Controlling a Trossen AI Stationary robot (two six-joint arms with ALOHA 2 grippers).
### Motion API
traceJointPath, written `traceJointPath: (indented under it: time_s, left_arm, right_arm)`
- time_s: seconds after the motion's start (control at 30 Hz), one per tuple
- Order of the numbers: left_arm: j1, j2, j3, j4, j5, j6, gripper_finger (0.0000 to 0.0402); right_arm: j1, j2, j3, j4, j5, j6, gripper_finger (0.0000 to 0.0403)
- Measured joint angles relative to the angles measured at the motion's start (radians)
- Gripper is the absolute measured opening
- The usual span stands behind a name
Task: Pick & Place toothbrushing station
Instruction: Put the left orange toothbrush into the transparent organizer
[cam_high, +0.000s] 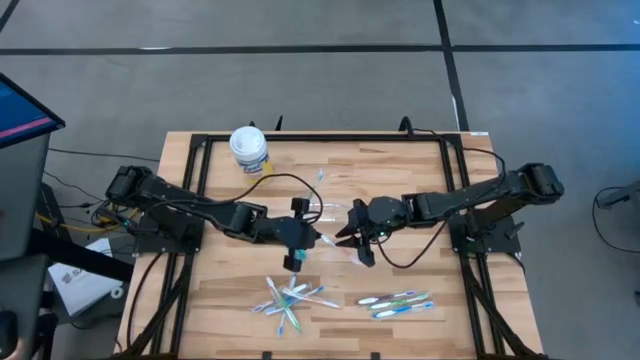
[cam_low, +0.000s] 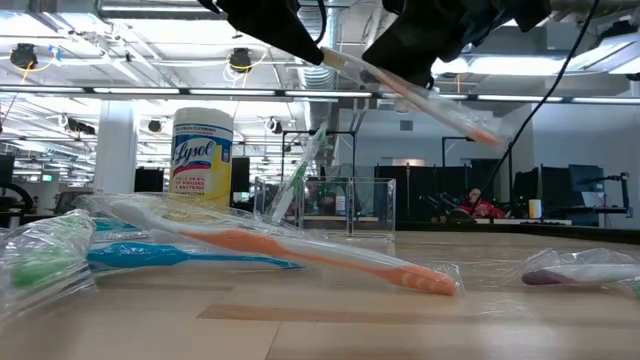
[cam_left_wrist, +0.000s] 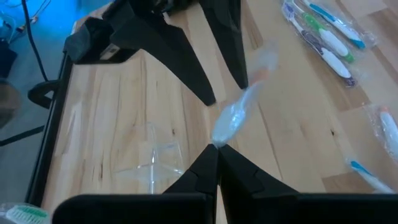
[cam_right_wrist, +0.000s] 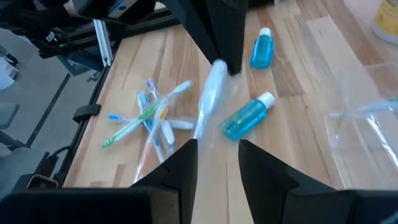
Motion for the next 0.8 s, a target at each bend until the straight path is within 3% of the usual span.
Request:
traceJointPath:
  time_s: [0.4,0.8]
  left_arm:
    - [-0.003,0.0,0.0,0.001,0.001,0.0,0.0]
    - [-0.003,-0.001,-0.001,-0.024,0.002,0.0,0.0]
  right_arm:
    - [-0.027,0.192,0.092,0.051,-0.157,0.002,0.0108]
    - [-0.045,0.166,0.115,-0.018,-0.156,-0.009,0.0085]
